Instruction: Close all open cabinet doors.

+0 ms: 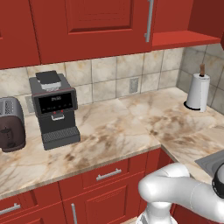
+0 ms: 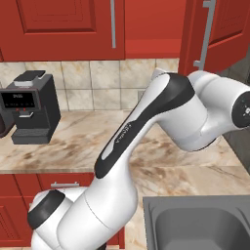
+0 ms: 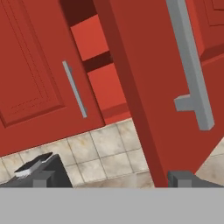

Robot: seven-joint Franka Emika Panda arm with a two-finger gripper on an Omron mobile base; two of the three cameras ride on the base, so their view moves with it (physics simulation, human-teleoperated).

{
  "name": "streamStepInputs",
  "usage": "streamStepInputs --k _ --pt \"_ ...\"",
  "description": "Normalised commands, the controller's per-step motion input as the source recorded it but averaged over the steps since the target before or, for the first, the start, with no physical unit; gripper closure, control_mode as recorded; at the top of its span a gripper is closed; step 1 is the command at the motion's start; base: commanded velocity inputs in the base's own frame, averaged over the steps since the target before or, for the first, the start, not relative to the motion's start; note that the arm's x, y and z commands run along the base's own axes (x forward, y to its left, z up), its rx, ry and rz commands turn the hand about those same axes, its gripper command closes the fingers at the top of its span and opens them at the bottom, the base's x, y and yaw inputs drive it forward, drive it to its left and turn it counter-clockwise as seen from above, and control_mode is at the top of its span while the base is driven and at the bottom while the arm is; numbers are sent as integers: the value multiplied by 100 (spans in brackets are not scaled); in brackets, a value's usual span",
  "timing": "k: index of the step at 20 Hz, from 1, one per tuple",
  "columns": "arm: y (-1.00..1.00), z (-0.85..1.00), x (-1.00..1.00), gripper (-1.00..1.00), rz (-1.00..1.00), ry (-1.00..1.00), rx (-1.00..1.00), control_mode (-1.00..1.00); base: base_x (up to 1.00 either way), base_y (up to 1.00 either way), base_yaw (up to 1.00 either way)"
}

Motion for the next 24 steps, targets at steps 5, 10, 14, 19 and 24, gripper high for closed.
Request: streamStepInputs --k 5,10,14,19,24 --pt "0 6 18 -100 0 -6 0 -100 0 0 0" --pt "0 6 14 -100 0 -7 0 -100 0 0 0" --pt "0 4 11 -100 0 -6 0 -100 0 0 0" --pt "0 0 7 -100 0 -2 0 -100 0 0 0" --pt "-13 0 -3 -100 1 1 1 -100 0 0 0"
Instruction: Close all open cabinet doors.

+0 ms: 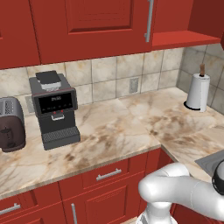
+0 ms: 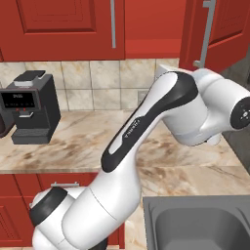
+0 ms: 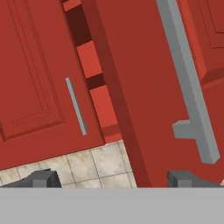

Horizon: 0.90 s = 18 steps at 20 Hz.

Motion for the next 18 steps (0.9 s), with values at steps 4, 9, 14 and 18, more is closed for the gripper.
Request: streamStepInputs --k 4,9,14,18 --pt "-23 0 -4 -100 4 0 2 -100 0 0 0" --pt "-32 0 0 -100 8 0 2 -100 0 0 0" --pt "-39 0 7 -100 11 0 3 -100 0 0 0" --pt "-39 0 12 -100 11 0 4 -100 0 0 0"
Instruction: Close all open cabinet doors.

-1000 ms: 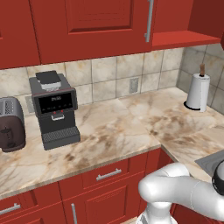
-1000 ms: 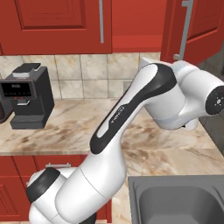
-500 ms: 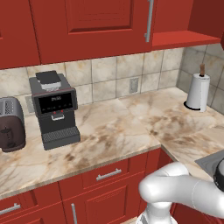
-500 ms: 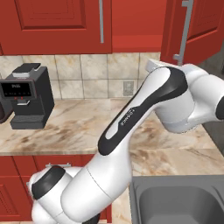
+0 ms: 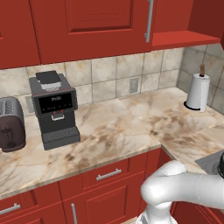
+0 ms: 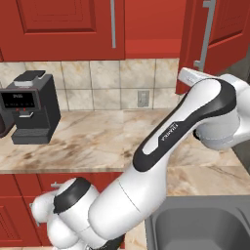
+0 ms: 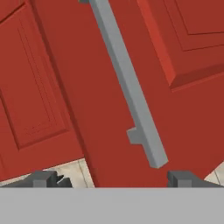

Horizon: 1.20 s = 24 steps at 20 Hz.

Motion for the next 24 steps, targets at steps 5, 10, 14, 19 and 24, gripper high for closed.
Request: streamStepInputs --k 5,10,14,19,24 --pt "-29 0 18 -100 9 0 4 -100 0 0 0" --pt "-2 0 43 -100 4 0 2 -100 0 0 0" --pt "8 0 63 -100 2 0 2 -100 0 0 0" --pt "18 0 66 -100 0 0 2 -100 0 0 0" --pt "26 0 62 -100 0 0 0 -100 0 0 0"
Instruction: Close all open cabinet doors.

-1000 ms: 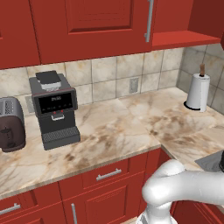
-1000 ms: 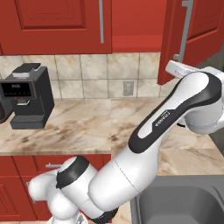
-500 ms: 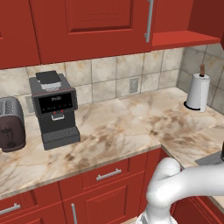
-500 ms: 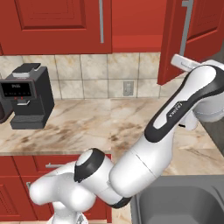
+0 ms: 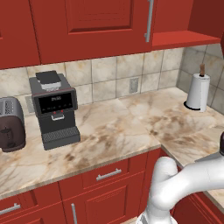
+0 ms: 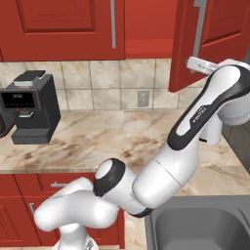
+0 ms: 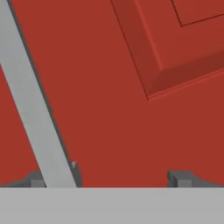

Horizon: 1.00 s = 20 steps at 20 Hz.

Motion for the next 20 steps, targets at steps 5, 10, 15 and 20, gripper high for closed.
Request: streamStepInputs --k 5,10,15,20 --pt "40 0 49 -100 0 0 0 -100 0 0 0" --pt "60 0 46 -100 0 0 0 -100 0 0 0" --pt "75 0 42 -100 0 0 0 -100 0 0 0" --pt "74 0 42 -100 0 0 0 -100 0 0 0"
